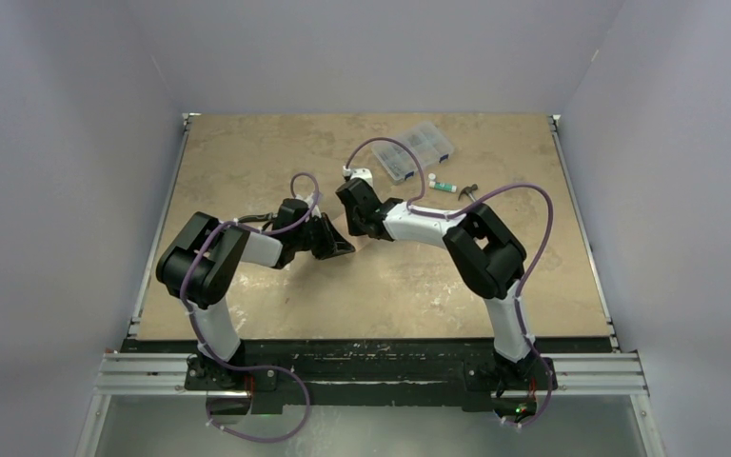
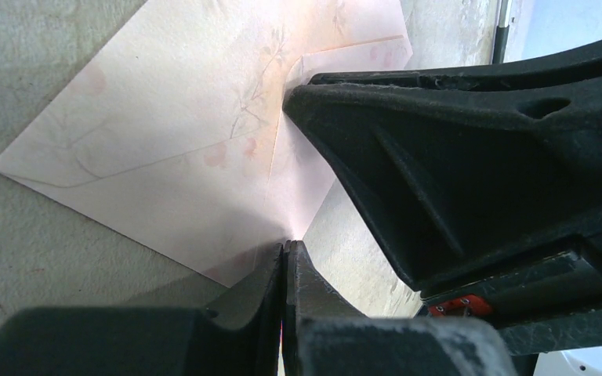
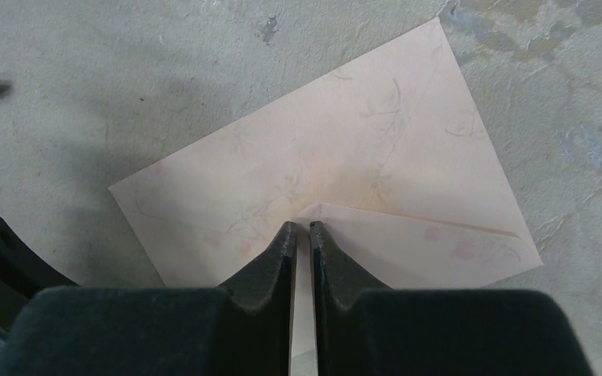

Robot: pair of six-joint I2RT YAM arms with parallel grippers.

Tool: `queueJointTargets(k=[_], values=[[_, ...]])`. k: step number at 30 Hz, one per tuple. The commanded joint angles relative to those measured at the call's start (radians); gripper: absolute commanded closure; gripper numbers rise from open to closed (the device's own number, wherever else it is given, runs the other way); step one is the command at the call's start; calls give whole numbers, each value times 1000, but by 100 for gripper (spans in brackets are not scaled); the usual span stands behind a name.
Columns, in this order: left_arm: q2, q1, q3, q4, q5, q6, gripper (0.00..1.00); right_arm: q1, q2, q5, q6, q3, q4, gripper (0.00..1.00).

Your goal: Place the letter into the envelope and seal it

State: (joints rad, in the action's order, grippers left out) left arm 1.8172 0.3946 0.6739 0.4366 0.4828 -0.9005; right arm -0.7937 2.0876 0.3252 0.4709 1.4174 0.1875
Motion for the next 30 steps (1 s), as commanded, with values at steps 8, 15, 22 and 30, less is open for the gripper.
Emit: queueJointTargets(k=[8, 15, 22, 30], values=[[24, -10, -56, -194, -112, 75, 100, 10, 121, 137, 28, 19, 124, 88], [6, -10, -30, -206, -94, 73, 100, 8, 18, 71, 38, 9, 112, 89], [-85, -10, 62, -221, -22, 46, 99, 48, -135, 33, 65, 59, 95, 84], [-297, -16, 208, -380, -37, 101, 68, 138, -339, 87, 104, -86, 93, 70]])
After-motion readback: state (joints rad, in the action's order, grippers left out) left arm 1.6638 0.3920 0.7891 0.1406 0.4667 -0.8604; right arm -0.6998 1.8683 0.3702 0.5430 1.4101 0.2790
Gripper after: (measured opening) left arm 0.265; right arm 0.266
